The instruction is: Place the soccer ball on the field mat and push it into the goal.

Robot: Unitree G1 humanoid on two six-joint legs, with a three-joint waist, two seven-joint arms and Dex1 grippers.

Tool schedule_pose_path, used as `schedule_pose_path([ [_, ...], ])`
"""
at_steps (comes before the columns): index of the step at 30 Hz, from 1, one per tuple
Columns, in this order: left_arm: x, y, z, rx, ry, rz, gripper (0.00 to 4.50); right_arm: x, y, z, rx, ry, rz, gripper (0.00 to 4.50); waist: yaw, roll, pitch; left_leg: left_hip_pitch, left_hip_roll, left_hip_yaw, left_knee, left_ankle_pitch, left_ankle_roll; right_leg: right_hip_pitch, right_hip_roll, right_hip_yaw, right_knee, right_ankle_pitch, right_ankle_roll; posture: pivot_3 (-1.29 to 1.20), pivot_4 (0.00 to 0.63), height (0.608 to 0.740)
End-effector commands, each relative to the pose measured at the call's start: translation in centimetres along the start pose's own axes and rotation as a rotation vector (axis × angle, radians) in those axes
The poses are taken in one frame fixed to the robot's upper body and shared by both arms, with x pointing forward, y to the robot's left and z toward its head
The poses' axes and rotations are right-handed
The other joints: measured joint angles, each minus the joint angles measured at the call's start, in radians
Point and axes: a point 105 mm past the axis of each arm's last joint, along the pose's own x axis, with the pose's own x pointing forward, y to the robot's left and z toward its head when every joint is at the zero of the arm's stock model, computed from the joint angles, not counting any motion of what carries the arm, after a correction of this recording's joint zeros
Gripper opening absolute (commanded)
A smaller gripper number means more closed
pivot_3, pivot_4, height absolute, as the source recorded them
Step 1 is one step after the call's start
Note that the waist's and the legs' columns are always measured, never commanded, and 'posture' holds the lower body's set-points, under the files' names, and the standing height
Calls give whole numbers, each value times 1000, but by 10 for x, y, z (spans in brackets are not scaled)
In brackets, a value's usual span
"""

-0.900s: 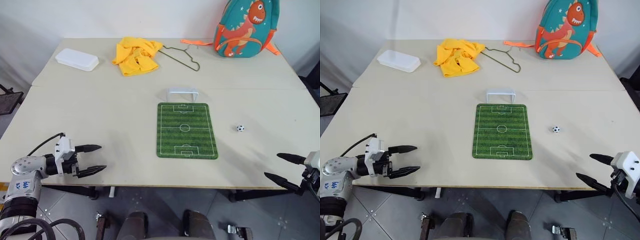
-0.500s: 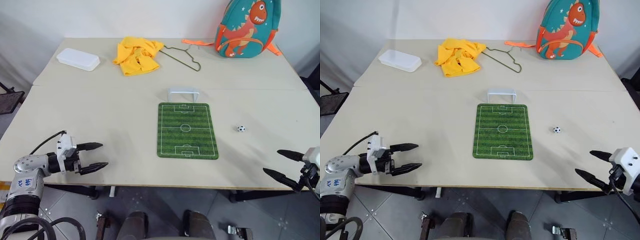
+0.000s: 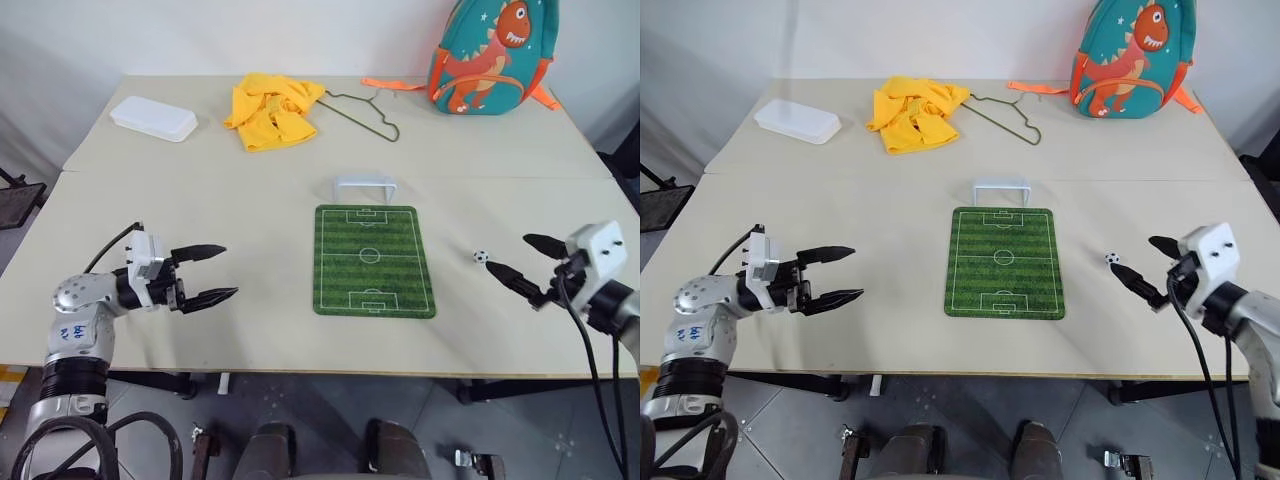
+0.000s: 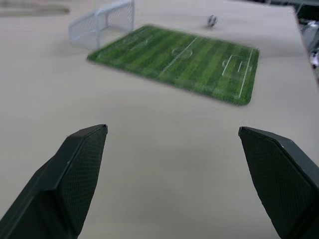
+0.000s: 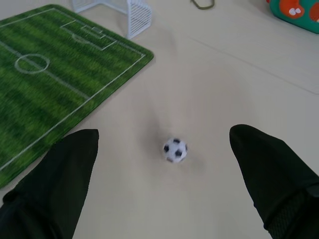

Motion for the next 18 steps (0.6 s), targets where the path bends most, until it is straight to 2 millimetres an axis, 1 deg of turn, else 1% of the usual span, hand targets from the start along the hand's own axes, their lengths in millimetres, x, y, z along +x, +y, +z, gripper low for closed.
schedule_pose_path([
  [1, 4, -5, 13, 71, -58, -54, 4500, 13, -8, -7, 3, 22, -11, 4438, -2, 0, 0, 0, 0, 0, 0, 0, 0, 0, 0, 0, 0, 0, 0, 0, 150, 740],
  [3, 5, -11, 15, 81, -88, -89, 4500, 18, -10, -11, 5, 35, -10, 4438, -2, 0, 0, 0, 0, 0, -1, 0, 0, -1, 0, 0, 0, 0, 0, 0, 150, 740],
  [5, 0, -12, 14, 103, -86, -89, 4500, 24, -12, -16, 7, 48, -3, 4438, -4, 0, 0, -1, 0, 1, -1, 0, 0, -3, 0, 0, 1, 0, 0, 0, 150, 740],
  [7, -5, -19, 15, 74, -120, -133, 4500, 30, -13, -20, 19, 61, 2, 4438, -7, 0, 0, -2, 0, 1, -2, 0, 0, -3, 0, 0, 1, 0, 0, 0, 150, 740],
  [12, -16, -22, 5, 56, -171, -86, 4500, 42, -13, -33, 52, 101, 32, 4438, -22, 0, 0, -2, 1, 2, -1, 0, 0, -3, 0, 0, 1, 0, 0, 0, 150, 740],
  [15, -11, -22, 5, 40, -210, -69, 4500, 46, -15, -38, 54, 116, 29, 4438, -24, 0, 0, -1, 1, 2, -1, 0, 0, -3, 0, 0, 1, 0, 0, 0, 150, 740],
  [18, -8, -25, 8, 28, -229, -90, 4500, 50, -17, -42, 58, 122, 28, 4438, -24, 0, 0, -1, 1, 2, 0, 0, 0, -3, 0, 0, 2, 0, 0, 0, 150, 740],
])
